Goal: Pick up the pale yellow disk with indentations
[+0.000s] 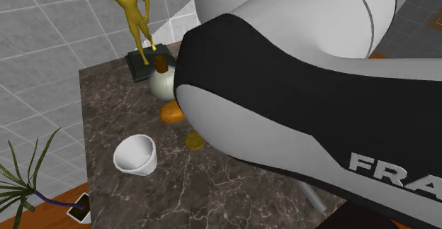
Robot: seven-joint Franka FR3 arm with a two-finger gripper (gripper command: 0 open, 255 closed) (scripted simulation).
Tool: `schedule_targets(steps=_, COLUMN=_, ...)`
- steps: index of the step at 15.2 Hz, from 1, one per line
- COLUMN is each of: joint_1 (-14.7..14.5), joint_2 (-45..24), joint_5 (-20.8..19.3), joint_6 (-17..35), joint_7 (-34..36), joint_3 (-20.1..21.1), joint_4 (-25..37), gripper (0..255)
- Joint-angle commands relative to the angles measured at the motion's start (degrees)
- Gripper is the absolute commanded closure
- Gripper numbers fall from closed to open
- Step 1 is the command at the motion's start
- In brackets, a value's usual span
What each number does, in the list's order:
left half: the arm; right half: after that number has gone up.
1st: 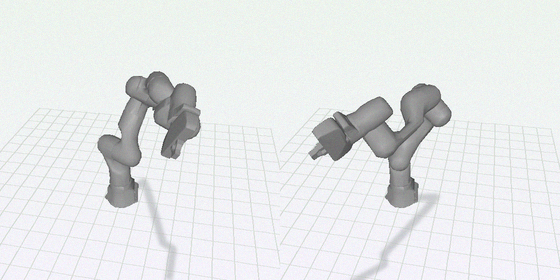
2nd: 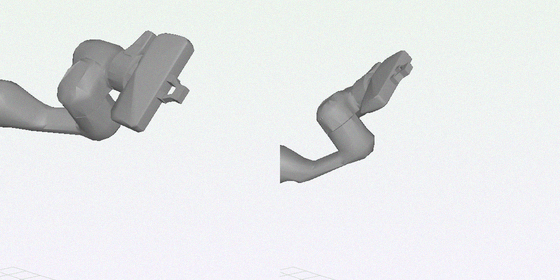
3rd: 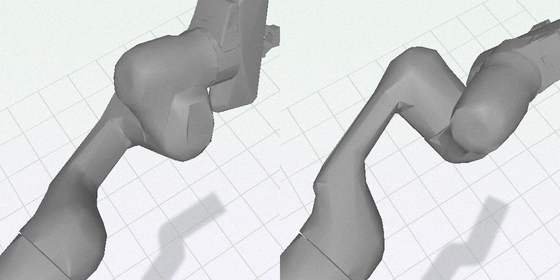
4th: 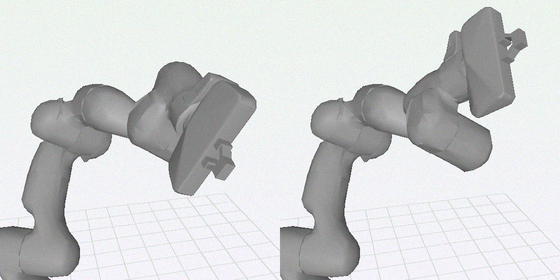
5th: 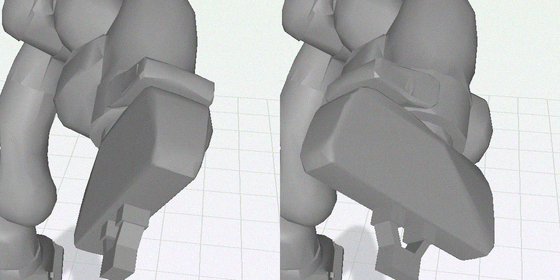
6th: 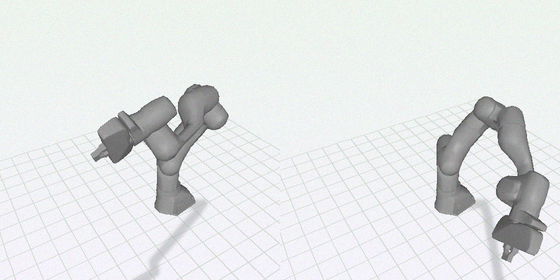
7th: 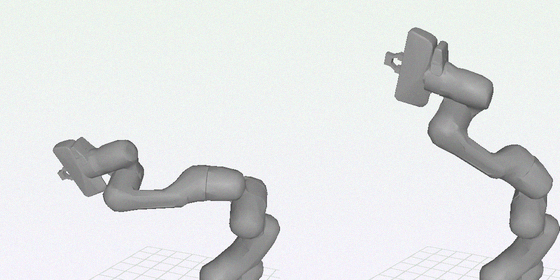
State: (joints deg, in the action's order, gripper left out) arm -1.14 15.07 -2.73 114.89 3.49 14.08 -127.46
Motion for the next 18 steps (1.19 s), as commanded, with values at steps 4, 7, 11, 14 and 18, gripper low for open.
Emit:
schedule_targets(steps=4, joint_1=-0.8, joint_2=-9.9, joint_5=-0.7, joint_6=3.3, joint_7=3.6, joint_3=2.2, joint_4=3.7, gripper=0)
schedule_targets(steps=7, joint_1=-1.5, joint_2=-16.3, joint_5=-1.6, joint_6=4.8, joint_7=5.8, joint_3=3.1, joint_4=6.9, gripper=0)
schedule_targets(steps=11, joint_1=-2.6, joint_2=-23.4, joint_5=-2.8, joint_6=6.0, joint_7=8.1, joint_3=3.8, joint_4=11.0, gripper=0)
schedule_targets(steps=14, joint_1=-2.7, joint_2=-24.5, joint_5=-3.3, joint_6=8.1, joint_7=8.5, joint_3=3.7, joint_4=10.0, gripper=0)
schedule_targets(steps=18, joint_1=-2.8, joint_2=-26.5, joint_5=-4.2, joint_6=11.2, joint_7=9.3, joint_3=3.5, joint_4=8.6, gripper=0)
